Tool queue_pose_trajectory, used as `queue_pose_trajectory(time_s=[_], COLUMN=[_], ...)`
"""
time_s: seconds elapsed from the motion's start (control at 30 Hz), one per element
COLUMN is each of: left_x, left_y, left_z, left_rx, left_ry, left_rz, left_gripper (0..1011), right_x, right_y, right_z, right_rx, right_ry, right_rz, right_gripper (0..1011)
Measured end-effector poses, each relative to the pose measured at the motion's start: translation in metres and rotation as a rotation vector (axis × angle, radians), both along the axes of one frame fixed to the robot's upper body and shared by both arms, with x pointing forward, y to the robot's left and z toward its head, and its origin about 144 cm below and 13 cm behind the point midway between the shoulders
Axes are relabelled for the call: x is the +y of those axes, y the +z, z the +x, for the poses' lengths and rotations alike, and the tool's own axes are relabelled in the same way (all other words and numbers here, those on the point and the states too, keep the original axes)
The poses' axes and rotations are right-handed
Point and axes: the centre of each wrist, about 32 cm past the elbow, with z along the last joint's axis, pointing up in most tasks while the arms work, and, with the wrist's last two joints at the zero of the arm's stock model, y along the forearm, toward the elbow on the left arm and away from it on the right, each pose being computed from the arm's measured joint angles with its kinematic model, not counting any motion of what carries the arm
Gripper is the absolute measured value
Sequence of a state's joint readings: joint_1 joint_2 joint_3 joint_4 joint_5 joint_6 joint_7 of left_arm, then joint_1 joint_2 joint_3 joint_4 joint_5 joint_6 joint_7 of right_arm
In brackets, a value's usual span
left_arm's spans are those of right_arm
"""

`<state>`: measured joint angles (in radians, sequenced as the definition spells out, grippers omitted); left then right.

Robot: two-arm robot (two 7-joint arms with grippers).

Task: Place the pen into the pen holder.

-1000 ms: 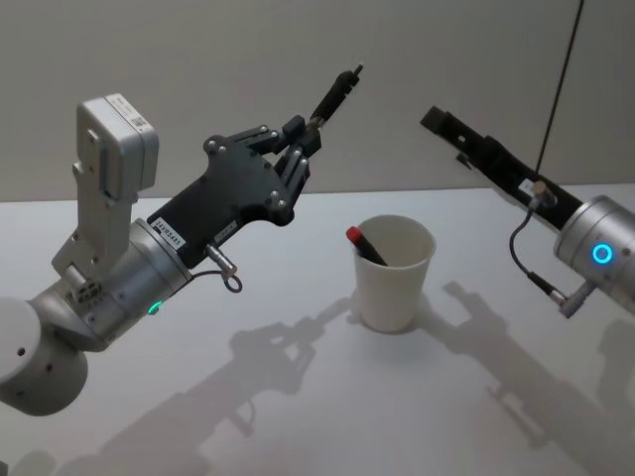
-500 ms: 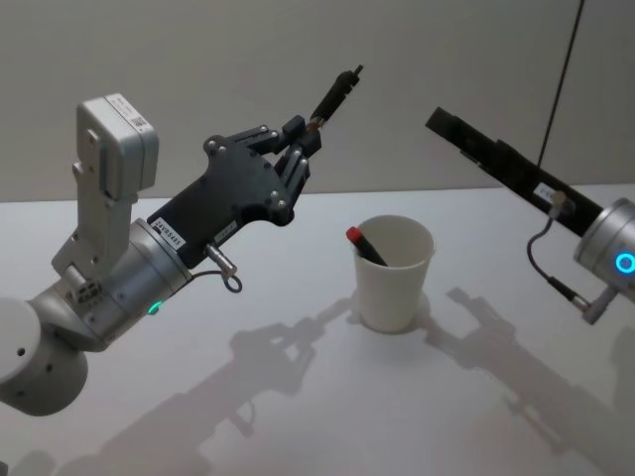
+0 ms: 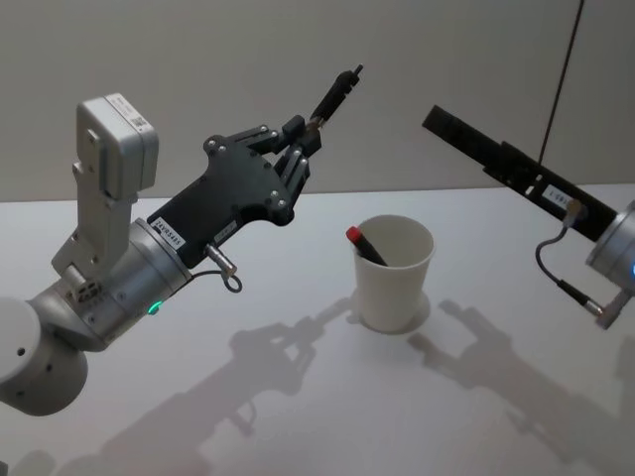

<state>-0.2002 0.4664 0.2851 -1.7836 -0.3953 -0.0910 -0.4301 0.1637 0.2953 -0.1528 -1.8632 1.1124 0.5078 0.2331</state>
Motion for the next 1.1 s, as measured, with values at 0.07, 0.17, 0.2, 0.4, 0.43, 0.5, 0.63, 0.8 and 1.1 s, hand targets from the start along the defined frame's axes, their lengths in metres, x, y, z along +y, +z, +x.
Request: queue_pose_trajectory(time_s=[0.07, 0.17, 0.2, 0.4, 0.43, 0.5, 0.63, 0.8, 1.1], left_x=[0.0, 0.0, 0.0, 0.0, 0.0, 0.0, 0.0, 0.0, 0.0], left_y=[0.0, 0.0, 0.0, 0.0, 0.0, 0.0, 0.0, 0.0, 0.0], left_z=[0.0, 0.0, 0.0, 0.0, 0.0, 0.0, 0.0, 0.0, 0.0], left_rx=[0.0, 0.0, 0.0, 0.0, 0.0, 0.0, 0.0, 0.0, 0.0], left_ry=[0.0, 0.0, 0.0, 0.0, 0.0, 0.0, 0.0, 0.0, 0.0], left_rz=[0.0, 0.0, 0.0, 0.0, 0.0, 0.0, 0.0, 0.0, 0.0], left_gripper=[141, 141, 141, 141, 141, 141, 141, 141, 141], right_x=[0.002, 0.006, 0.007, 0.017, 0.02, 0.023, 0.03, 0.04, 0.053], right_y=[0.001, 0.002, 0.002, 0.002, 0.001, 0.0, -0.004, -0.008, -0.011], right_z=[-0.001, -0.001, -0.001, -0.001, 0.0, 0.001, 0.003, 0.005, 0.012], right_rx=[0.001, 0.006, 0.008, 0.024, 0.029, 0.034, 0.051, 0.074, 0.101], right_ry=[0.017, 0.036, 0.041, 0.058, 0.056, 0.052, 0.036, 0.029, 0.046], right_rz=[0.005, 0.012, 0.013, 0.013, 0.009, 0.007, -0.001, 0.006, 0.045], right_gripper=[1002, 1001, 1002, 1001, 1001, 1001, 1001, 1002, 1001])
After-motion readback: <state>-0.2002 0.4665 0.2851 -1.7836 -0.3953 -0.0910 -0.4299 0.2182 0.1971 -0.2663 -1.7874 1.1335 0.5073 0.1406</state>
